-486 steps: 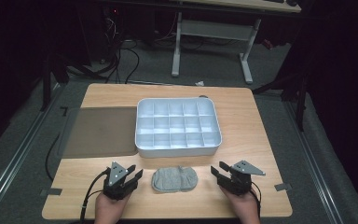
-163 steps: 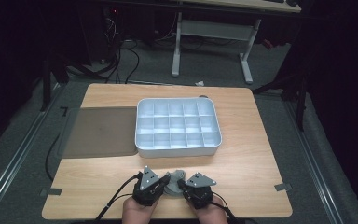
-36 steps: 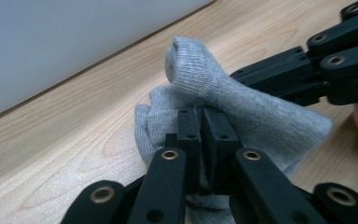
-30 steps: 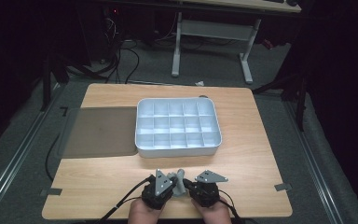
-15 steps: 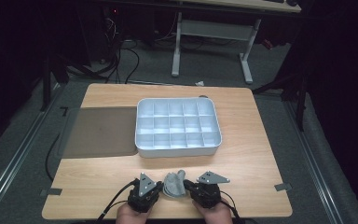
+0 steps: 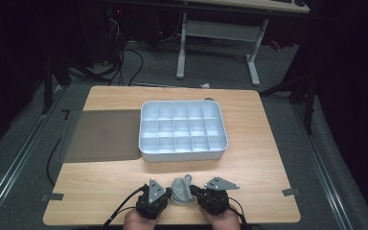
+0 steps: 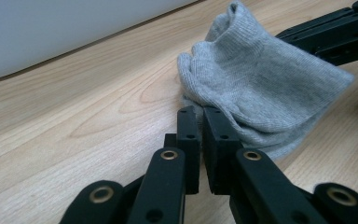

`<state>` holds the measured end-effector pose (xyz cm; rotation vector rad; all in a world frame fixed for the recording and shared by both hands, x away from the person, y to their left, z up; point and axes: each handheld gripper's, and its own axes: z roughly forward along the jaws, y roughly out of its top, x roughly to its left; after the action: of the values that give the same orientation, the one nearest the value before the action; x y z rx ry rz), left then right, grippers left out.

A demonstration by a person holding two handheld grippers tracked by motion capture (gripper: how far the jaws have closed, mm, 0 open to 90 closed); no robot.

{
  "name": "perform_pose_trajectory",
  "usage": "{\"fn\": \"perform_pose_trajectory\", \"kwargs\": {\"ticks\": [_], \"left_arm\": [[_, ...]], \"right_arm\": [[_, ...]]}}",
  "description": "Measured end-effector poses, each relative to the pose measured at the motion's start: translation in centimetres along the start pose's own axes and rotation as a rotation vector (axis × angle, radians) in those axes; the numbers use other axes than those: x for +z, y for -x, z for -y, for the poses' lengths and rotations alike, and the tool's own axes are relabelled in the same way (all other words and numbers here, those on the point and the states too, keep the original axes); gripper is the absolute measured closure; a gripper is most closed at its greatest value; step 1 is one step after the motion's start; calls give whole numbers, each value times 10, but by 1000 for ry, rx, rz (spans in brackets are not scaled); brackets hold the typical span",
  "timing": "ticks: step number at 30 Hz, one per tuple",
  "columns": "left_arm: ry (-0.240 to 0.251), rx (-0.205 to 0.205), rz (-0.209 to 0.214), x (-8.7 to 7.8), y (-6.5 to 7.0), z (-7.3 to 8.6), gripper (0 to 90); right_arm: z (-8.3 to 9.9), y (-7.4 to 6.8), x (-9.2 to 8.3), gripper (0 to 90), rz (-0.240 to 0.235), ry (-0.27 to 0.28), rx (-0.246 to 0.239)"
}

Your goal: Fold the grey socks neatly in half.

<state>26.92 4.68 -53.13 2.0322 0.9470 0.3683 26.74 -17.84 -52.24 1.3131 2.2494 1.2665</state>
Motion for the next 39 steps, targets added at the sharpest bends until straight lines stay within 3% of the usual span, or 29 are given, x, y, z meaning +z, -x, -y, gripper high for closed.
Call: {"fn": "perform_pose_trajectory", "kwargs": {"ticks": [12, 22, 39], "left_arm": [[-25, 42, 6, 12, 7, -11, 871], [-48, 103, 19, 25, 19, -21, 881], [-68, 120, 14, 23, 22, -18, 882]], "right_arm": [[-8, -4, 4, 878, 9, 12, -14], [-10, -2, 3, 881, 27, 28, -14], [-9, -8, 6, 892, 4, 31, -37]]}}
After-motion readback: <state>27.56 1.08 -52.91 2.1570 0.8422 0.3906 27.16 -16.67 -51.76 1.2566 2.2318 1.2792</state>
